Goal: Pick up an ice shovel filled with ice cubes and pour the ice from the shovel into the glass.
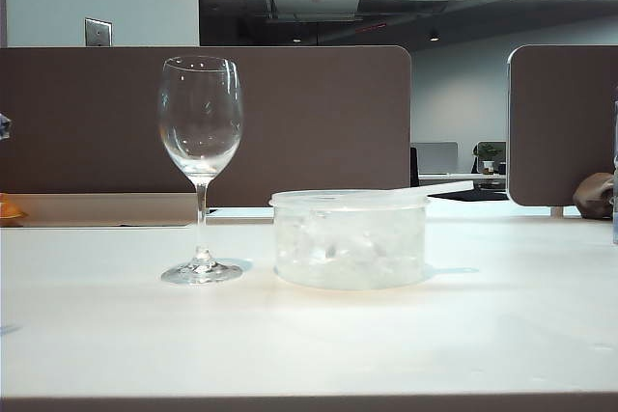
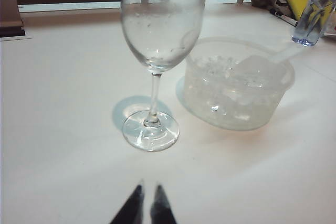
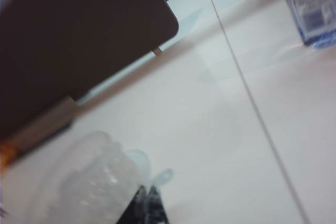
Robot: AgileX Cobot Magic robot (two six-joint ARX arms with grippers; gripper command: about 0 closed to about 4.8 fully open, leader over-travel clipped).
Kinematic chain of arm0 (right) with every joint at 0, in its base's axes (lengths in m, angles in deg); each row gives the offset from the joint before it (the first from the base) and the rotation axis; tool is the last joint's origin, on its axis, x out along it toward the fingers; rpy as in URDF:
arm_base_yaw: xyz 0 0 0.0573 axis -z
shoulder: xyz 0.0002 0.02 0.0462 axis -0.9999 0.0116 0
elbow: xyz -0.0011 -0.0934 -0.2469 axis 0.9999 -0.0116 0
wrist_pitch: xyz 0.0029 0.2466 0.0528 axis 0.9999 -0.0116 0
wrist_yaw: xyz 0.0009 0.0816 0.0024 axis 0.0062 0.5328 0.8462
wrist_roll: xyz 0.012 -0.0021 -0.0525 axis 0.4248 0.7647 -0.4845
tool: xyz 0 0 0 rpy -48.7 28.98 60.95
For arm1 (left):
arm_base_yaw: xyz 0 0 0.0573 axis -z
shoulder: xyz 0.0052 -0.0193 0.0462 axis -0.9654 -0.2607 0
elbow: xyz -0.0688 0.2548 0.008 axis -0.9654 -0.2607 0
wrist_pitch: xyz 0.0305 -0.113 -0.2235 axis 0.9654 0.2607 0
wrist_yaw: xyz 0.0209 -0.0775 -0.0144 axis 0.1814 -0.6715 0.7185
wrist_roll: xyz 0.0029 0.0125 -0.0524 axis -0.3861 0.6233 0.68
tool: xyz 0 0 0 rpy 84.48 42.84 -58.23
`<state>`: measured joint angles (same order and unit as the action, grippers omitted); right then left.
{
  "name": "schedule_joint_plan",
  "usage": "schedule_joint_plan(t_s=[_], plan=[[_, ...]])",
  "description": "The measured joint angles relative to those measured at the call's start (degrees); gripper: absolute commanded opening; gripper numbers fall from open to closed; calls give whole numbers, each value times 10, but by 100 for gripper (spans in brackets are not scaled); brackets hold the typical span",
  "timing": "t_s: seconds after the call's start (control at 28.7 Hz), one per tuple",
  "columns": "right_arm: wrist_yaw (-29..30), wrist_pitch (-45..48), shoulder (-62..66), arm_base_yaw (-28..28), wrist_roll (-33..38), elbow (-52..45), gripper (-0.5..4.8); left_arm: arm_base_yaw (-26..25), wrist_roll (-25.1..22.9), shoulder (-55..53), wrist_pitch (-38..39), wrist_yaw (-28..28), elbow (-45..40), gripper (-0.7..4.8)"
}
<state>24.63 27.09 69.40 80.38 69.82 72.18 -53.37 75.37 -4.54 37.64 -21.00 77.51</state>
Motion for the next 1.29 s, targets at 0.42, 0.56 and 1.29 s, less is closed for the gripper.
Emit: schedule_joint_plan(t_s=[0.42, 0.56, 1.29], plan=[[20, 61, 10, 0, 103, 31, -2, 0, 0, 0, 0, 0, 0, 30], [26, 7, 19, 0, 58, 73, -2, 0, 0, 0, 0, 0, 0, 30], [25, -134, 371, 0, -301, 258, -1, 0, 0, 0, 0, 0, 0, 30]])
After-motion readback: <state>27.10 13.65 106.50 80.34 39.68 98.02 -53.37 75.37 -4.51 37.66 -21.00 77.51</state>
